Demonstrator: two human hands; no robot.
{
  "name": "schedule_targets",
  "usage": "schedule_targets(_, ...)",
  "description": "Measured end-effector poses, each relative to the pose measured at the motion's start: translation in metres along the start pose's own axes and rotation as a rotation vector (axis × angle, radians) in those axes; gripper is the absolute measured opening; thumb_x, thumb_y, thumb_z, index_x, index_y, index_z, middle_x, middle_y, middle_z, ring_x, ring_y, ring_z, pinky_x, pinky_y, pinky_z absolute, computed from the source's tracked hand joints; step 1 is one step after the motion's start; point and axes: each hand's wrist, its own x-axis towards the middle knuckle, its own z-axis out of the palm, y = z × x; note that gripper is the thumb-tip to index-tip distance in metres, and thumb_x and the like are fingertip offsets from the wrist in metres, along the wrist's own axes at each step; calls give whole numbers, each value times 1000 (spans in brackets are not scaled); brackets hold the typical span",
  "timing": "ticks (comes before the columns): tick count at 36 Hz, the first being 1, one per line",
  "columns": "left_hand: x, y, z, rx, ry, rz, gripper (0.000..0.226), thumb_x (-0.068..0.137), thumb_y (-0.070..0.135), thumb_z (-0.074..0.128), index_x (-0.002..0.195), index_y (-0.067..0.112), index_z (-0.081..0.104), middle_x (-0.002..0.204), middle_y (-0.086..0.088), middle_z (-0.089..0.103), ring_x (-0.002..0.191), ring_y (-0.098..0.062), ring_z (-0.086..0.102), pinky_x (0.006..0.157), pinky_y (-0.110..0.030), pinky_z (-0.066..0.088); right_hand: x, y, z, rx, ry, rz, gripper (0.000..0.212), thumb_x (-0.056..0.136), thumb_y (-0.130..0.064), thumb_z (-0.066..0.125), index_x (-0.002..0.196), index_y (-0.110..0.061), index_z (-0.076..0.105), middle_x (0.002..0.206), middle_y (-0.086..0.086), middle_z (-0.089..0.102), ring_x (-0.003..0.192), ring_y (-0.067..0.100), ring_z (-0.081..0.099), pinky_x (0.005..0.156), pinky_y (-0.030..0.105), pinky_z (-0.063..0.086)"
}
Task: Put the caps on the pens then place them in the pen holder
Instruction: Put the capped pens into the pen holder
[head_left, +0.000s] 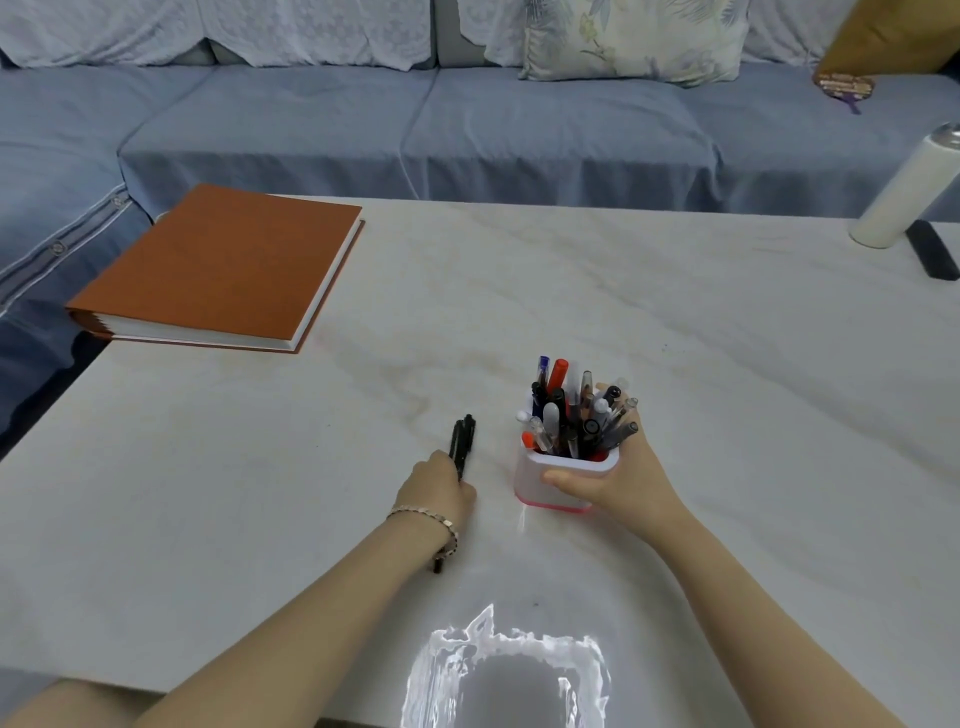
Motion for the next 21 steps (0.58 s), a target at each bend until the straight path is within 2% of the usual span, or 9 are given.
schedule_targets(3, 0, -7, -9, -189, 27, 29, 17, 90, 14, 40, 100, 0, 42, 89, -14, 49, 66, -26, 46, 52, -27, 32, 0, 2, -2, -20, -5, -9, 49, 68, 32, 54, 96, -7, 41, 82, -10, 56, 68, -20, 60, 60, -3, 42)
schedule_targets(5, -4, -5, -18, -521, 73, 64, 5, 92, 11, 38, 92, 7, 39, 76, -8, 54, 59, -17, 51, 49, -23, 40, -1, 4, -3, -27, -15, 0, 48, 68, 31, 54, 105, 3, 40, 83, -9, 57, 69, -20, 60, 61, -3, 42)
schedule_targets(8, -11, 12, -37, -963, 215, 226, 20, 93, 4, 35, 82, 19, 41, 70, 1, 58, 69, -13, 61, 67, -26, 47, 0, 6, -2, -55, -15, -19, 54, 68, 31, 55, 116, 18, 34, 84, -10, 57, 69, -20, 60, 61, -3, 42)
schedule_targets(11, -19, 37, -60, -1235, 264, 465, 26, 94, 0, 33, 87, 24, 42, 70, 6, 60, 80, -14, 66, 77, -23, 51, 0, 7, -2, -68, -10, -28, 55, 68, 32, 54, 117, 19, 33, 77, -15, 61, 67, -21, 60, 59, -3, 42)
schedule_targets(13, -24, 50, -68, -1281, 275, 561, 28, 94, 0, 33, 92, 26, 42, 74, 7, 60, 87, -12, 67, 84, -22, 51, 0, 9, -3, -78, 6, -28, 55, 67, 31, 55, 115, 19, 33, 78, -14, 62, 69, -19, 60, 60, -2, 42)
schedule_targets(15, -27, 63, -66, -1235, 285, 621, 27, 94, 4, 34, 93, 29, 43, 82, 5, 63, 98, -15, 65, 94, -29, 48, 2, 14, -5, -95, 49, -18, 56, 66, 28, 60, 114, 14, 36, 87, -12, 58, 72, -20, 60, 62, -2, 42)
schedule_targets(18, -30, 75, -51, -1164, 276, 653, 25, 92, 10, 36, 89, 34, 44, 101, -17, 60, 107, -18, 60, 100, -38, 43, 4, 20, -9, -165, 114, -34, 62, 63, 16, 72, 112, -6, 41, 96, -17, 53, 80, -27, 54, 67, -4, 39)
schedule_targets(21, -30, 82, -42, -1182, 234, 644, 23, 95, 5, 35, 90, 26, 41, 90, -3, 64, 105, -14, 60, 95, -26, 46, 6, 20, -9, -199, 144, -50, 67, 61, 12, 75, 107, -24, 40, 100, -21, 50, 84, -30, 50, 69, -6, 37)
